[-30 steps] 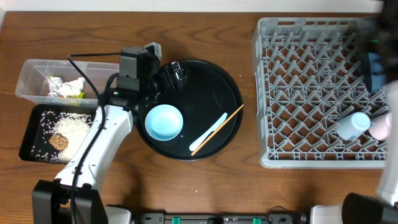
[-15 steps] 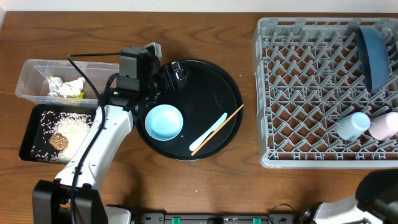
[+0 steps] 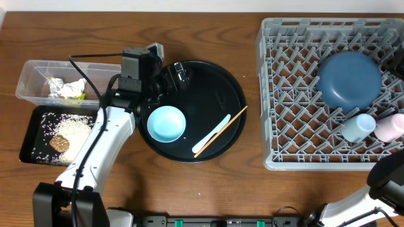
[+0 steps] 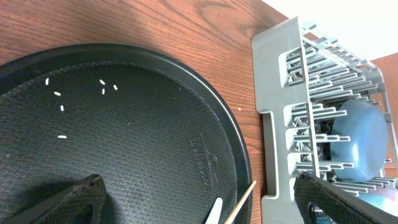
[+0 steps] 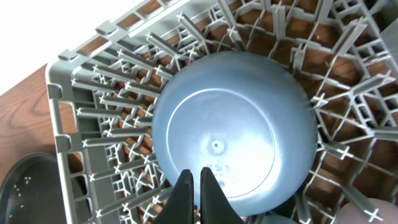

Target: Sort waste into correct bins and load items into the dishwasher rack

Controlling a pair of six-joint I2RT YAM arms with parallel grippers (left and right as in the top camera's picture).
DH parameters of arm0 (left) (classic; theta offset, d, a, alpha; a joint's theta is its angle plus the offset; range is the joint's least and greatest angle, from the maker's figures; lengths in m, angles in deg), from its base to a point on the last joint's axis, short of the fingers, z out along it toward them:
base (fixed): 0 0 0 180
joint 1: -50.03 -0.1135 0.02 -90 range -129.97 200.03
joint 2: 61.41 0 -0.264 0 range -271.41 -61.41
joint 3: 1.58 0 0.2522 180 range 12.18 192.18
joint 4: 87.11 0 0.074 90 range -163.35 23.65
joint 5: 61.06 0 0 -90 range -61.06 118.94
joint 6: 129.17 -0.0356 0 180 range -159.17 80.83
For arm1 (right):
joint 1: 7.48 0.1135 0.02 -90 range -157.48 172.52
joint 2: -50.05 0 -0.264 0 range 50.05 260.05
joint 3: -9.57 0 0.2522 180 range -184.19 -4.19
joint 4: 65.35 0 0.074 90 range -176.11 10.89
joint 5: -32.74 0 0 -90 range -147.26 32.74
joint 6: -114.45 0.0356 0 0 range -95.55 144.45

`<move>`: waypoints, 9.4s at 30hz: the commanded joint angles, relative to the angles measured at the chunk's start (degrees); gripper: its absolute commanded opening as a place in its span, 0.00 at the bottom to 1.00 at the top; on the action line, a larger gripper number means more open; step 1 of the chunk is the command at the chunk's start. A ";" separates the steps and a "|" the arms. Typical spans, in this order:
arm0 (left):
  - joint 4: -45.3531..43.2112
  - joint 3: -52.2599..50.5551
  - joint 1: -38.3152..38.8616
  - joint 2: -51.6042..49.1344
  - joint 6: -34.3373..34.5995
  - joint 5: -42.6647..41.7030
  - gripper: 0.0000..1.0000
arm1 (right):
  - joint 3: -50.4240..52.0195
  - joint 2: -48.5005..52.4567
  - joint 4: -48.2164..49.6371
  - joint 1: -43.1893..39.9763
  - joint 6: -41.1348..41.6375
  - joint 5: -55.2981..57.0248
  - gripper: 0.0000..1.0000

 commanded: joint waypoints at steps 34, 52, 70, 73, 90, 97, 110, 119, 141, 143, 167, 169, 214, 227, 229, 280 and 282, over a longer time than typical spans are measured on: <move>-0.02 -0.55 -0.24 0.96 -0.79 0.33 0.98 | 0.07 -11.21 -33.99 6.25 -2.34 -5.66 0.10; -0.02 -0.55 -0.24 0.96 -0.79 0.33 0.98 | 10.62 -11.21 -31.19 17.84 -5.75 -3.78 0.01; 20.90 -0.52 -10.36 12.41 6.58 7.78 0.98 | 15.21 -11.21 -29.77 18.08 -5.75 -4.24 0.01; 27.43 -0.66 -10.73 13.86 6.58 12.31 0.98 | 15.21 -11.21 -29.75 18.08 -5.75 -4.24 0.01; 31.45 -5.22 -10.69 1.66 6.51 16.92 0.68 | 15.76 -11.21 -29.31 18.08 -5.97 -4.20 0.01; 31.56 -5.22 -10.21 -1.75 4.87 16.72 0.68 | 15.76 -11.21 -29.05 18.08 -5.97 -4.00 0.01; 31.89 -5.31 -3.04 -2.75 1.55 17.07 0.55 | 15.76 -11.21 -28.94 18.08 -5.97 -3.98 0.01; 30.49 -7.28 -2.91 -4.44 1.55 17.18 0.52 | 16.50 -11.21 -28.83 18.05 -5.97 -3.98 0.01; 28.44 -5.77 -2.95 1.07 1.53 16.44 0.06 | 16.72 -11.21 -28.89 18.08 -5.92 -4.02 0.24; 28.35 -5.77 -2.95 3.85 1.51 14.60 0.06 | 16.72 -11.21 -28.89 18.08 -5.95 -4.04 0.27; 18.36 -5.79 16.65 10.21 8.33 1.99 0.06 | 16.72 -11.21 -24.48 36.13 -7.23 -4.50 0.31; 17.84 -5.79 17.88 9.27 8.39 1.97 0.06 | 16.72 -11.21 -23.02 38.86 -7.21 -4.48 0.30; 17.05 -5.79 19.54 7.54 9.53 -1.36 0.06 | 22.91 -11.19 -3.61 65.31 7.43 24.24 0.23; 16.70 -5.79 19.52 7.58 9.25 -1.25 0.06 | 24.17 -11.23 -0.92 65.26 7.41 24.24 0.01; 15.54 -5.77 18.95 7.69 7.58 -1.25 0.06 | 23.08 -11.37 -1.18 64.96 7.50 24.24 0.01; 28.09 -2.80 -12.09 25.68 -0.39 2.21 0.98 | 24.70 -23.39 -36.72 47.08 44.09 69.70 0.01; 28.09 -2.80 -12.09 25.68 -0.39 2.21 0.98 | 24.70 -24.37 -36.72 46.16 44.09 69.64 0.01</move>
